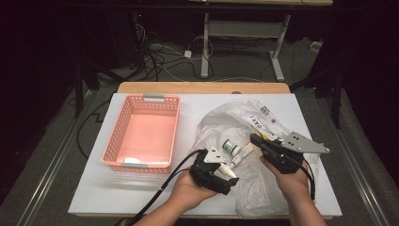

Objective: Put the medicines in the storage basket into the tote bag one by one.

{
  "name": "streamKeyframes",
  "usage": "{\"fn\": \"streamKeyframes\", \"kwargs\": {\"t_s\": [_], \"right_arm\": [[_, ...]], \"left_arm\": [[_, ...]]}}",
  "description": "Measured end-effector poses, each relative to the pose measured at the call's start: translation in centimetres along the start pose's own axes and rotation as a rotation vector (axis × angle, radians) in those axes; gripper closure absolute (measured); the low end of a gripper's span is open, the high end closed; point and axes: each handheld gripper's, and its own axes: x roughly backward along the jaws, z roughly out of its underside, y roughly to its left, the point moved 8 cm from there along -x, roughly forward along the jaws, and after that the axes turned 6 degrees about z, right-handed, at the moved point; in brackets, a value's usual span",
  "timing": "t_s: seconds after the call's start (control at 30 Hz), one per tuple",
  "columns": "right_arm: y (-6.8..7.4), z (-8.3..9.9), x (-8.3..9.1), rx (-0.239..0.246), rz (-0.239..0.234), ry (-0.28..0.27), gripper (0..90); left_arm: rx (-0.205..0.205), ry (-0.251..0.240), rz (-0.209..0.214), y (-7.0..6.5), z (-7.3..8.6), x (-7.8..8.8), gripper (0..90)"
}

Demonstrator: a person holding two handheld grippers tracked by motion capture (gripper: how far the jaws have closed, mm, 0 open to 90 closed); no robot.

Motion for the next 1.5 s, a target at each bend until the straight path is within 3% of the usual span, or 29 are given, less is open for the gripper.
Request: {"fn": "streamKeyframes", "kwargs": {"t_s": [0.13, 0.57, 0.73, 1.03, 1.27, 1.33, 1.5], "right_arm": [[-0.1, 0.1, 0.0, -0.002, -0.001, 0.001, 90.0], [-1.3, -0.3, 0.7, -0.017, 0.022, -0.022, 90.0], [-1.7, -0.3, 1.1, -0.027, 0.03, -0.025, 90.0], [-1.6, -0.1, 0.9, -0.025, 0.028, -0.015, 90.0], [-1.5, 0.0, 0.7, -0.021, 0.027, -0.013, 90.0], [-1.5, 0.1, 0.7, -0.023, 0.028, -0.01, 90.0], [-1.6, 0.1, 0.7, -0.024, 0.027, -0.009, 90.0]], "left_arm": [[-0.023, 0.012, -0.015, 0.4, -0.5, -2.0, 5.9], [-0.024, -0.011, -0.015, 1.0, -2.8, -7.0, 5.9], [0.007, -0.024, -0.013, 1.5, -3.2, -8.4, 5.8], [-0.028, -0.014, -0.012, 1.0, -2.8, -8.6, 5.4], [-0.019, -0.017, 0.011, 0.8, -2.8, -8.6, 5.2], [-0.017, -0.02, 0.024, 0.8, -2.8, -8.5, 1.6], [-0.022, -0.032, 0.019, 0.7, -3.1, -7.8, 0.0]]}}
